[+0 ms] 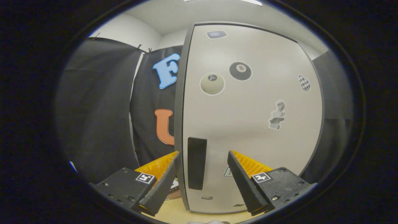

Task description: Open the shoe cabinet door, grab the shoes and put them into the shoe cabinet, then close the shoe cabinet door.

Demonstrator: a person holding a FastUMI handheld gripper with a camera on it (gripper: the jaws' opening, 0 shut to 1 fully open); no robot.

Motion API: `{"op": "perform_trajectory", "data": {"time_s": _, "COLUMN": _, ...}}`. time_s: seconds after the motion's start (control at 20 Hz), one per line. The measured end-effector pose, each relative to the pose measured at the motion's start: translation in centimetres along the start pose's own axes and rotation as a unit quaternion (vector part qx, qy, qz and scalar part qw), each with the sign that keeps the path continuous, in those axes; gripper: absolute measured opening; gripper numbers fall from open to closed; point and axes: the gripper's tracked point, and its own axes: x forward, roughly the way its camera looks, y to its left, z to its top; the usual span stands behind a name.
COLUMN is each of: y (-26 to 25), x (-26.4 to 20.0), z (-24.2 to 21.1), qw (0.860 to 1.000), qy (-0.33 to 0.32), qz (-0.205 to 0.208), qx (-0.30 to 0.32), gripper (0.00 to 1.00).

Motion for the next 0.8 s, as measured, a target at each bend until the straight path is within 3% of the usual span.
{"op": "perform_trajectory", "data": {"time_s": 0.15, "y": 0.3, "x": 1.4, "z": -1.1, "qw": 1.000, "qy": 0.020, "qz": -0.007, "qx": 0.004, "gripper": 0.96}}
{"op": "perform_trajectory", "data": {"time_s": 0.35, "y": 0.0, "x": 1.9, "z": -1.3, "qw": 0.999, "qy": 0.024, "qz": -0.036, "qx": -0.001, "gripper": 0.76}}
{"op": "perform_trajectory", "data": {"time_s": 0.45, "y": 0.8, "x": 2.2, "z": -1.9, "qw": 0.999, "qy": 0.036, "qz": -0.029, "qx": 0.009, "gripper": 0.68}}
{"op": "perform_trajectory", "data": {"time_s": 0.5, "y": 1.1, "x": 2.2, "z": -2.2, "qw": 0.999, "qy": 0.044, "qz": -0.024, "qx": 0.011, "gripper": 0.53}}
{"op": "perform_trajectory", "data": {"time_s": 0.6, "y": 1.1, "x": 2.3, "z": -2.2, "qw": 0.998, "qy": 0.047, "qz": -0.029, "qx": 0.014, "gripper": 0.41}}
{"op": "perform_trajectory", "data": {"time_s": 0.8, "y": 1.0, "x": 1.8, "z": -2.4, "qw": 0.998, "qy": 0.058, "qz": -0.008, "qx": 0.024, "gripper": 0.36}}
